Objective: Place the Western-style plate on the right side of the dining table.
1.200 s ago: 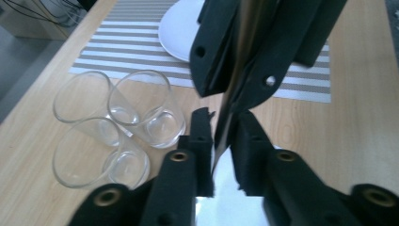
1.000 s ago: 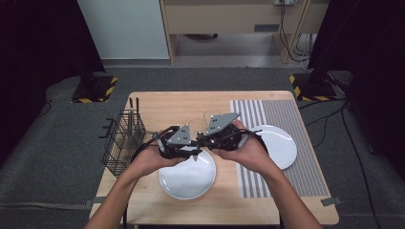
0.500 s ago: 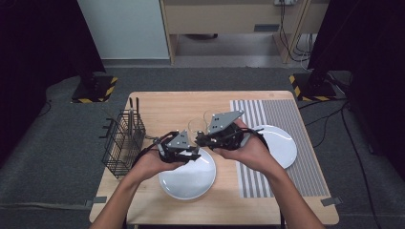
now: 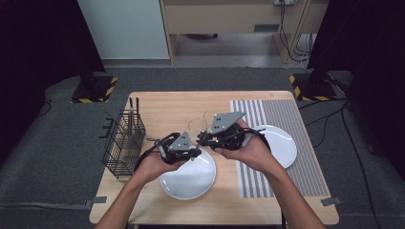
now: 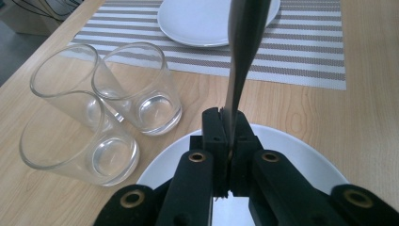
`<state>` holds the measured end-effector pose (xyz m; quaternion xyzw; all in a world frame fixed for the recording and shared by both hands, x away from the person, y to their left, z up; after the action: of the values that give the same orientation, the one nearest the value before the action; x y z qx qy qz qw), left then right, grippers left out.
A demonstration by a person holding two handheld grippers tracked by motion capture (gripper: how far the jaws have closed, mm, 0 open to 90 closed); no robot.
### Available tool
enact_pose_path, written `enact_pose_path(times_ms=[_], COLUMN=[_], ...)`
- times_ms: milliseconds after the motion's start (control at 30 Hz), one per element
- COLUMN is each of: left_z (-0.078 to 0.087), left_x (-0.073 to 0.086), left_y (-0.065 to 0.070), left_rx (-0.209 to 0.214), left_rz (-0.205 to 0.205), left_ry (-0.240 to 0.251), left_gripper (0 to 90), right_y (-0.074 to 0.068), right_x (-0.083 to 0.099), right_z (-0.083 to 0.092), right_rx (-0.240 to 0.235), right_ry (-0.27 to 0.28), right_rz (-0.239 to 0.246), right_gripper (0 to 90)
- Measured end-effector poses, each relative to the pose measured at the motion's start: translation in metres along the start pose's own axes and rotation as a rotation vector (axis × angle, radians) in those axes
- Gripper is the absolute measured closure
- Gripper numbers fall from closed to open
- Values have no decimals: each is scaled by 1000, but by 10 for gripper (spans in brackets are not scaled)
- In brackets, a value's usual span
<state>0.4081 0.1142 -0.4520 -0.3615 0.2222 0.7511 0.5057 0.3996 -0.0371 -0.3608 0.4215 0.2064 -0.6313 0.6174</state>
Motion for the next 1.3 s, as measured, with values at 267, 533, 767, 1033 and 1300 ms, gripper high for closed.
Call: enact_pose_path(times_ms=[267,533,767,1033,1300], left_z=[1,2,5,-2,-5], left_x=[1,4,8,11,11], left_y=[3,2,0,2,1], left_rx=[10,14,9,2,-20], left_rz=[-9,-16,-9,-22,-16], left_ry=[-4,-13,-9,-69,-84], left_gripper=[885,885,886,885,886], right_y=[-1,1,2,3,-1], right_x=[-4,-6,-1,1,-3], right_z=[-6,-9,-11,-10,-4], right_rx=[50,86,108,123,135], right_ry=[-25,-55,-119,-144,-123], right_rz=[6,-1,22,36,38], right_gripper=[663,592,572,536,583])
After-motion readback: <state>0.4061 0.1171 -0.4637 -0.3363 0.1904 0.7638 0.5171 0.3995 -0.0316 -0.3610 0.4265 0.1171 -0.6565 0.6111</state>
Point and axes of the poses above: each handheld gripper's, and its own axes: z roughly backward along the jaws, x roughly out of its underside, y roughly to its right, the point moved 4 cm from there along -z, roughly forward along the jaws, and after that the axes turned 9 degrees about z, right-handed, at the moved point
